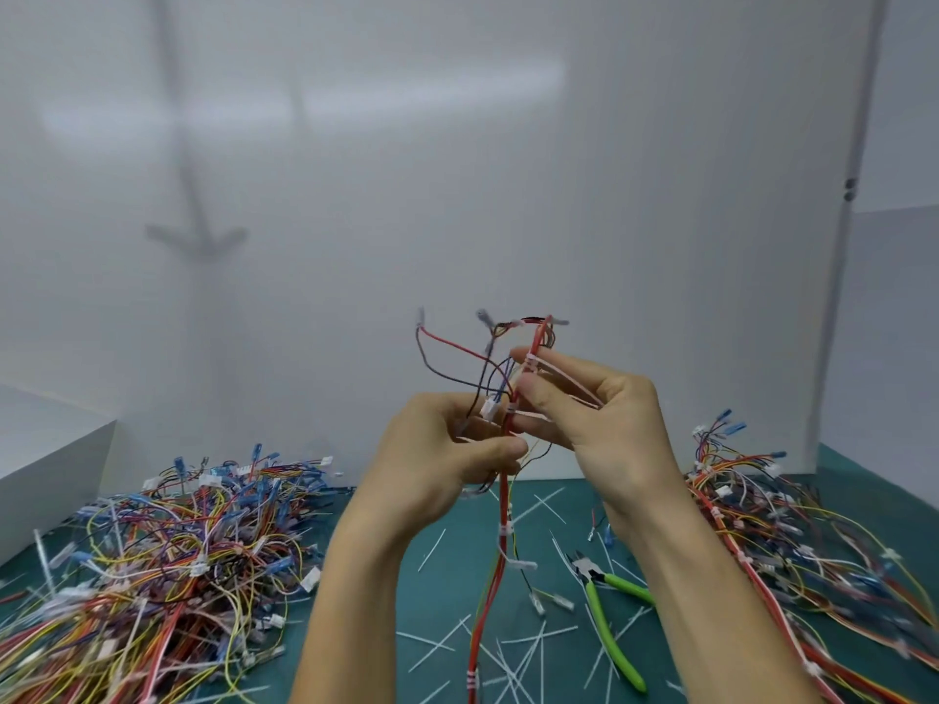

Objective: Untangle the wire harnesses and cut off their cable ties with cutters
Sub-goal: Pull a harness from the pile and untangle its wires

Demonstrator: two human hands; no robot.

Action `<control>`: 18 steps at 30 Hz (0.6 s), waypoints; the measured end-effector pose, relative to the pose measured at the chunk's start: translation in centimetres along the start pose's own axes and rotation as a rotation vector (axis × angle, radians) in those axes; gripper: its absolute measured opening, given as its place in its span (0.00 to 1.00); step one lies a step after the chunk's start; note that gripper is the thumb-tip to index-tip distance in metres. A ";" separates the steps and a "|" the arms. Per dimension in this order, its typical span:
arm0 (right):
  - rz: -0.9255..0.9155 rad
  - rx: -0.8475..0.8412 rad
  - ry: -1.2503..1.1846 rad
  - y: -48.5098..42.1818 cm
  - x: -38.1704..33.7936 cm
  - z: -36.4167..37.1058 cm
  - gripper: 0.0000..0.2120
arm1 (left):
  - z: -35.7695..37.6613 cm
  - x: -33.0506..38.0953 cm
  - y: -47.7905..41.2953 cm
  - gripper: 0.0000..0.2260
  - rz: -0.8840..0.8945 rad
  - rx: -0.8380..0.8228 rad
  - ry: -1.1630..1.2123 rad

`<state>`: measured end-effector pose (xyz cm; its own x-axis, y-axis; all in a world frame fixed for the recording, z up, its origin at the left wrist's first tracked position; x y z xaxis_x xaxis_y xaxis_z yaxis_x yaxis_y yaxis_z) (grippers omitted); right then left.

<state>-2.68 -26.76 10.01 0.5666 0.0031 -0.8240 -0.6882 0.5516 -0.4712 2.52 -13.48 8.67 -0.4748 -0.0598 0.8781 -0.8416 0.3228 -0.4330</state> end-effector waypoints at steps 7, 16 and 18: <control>-0.015 -0.124 0.109 0.2 0.0 1.0 0.11 | -2.3 0.3 -0.5 0.04 0.017 0.215 0.197; 0.154 -0.476 0.740 2.2 4.0 1.5 0.21 | -4.5 0.2 -0.4 0.04 0.028 0.373 0.423; 0.229 -0.486 0.692 2.6 4.4 1.5 0.21 | -4.7 0.2 -0.3 0.04 0.025 0.400 0.465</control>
<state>-1.24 -24.07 5.62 0.0977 -0.5233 -0.8465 -0.9577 0.1819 -0.2230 3.93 -9.13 9.96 -0.4090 0.3910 0.8245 -0.9060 -0.0659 -0.4181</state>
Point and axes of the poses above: each hand's wrist, its own y-axis away from the middle knuckle, its own z-axis out of the palm, x = y × z, the point moved 10 cm from there along -y, towards the middle knuckle, and after that the axes turned 11 degrees about x, right-handed, at the moved point
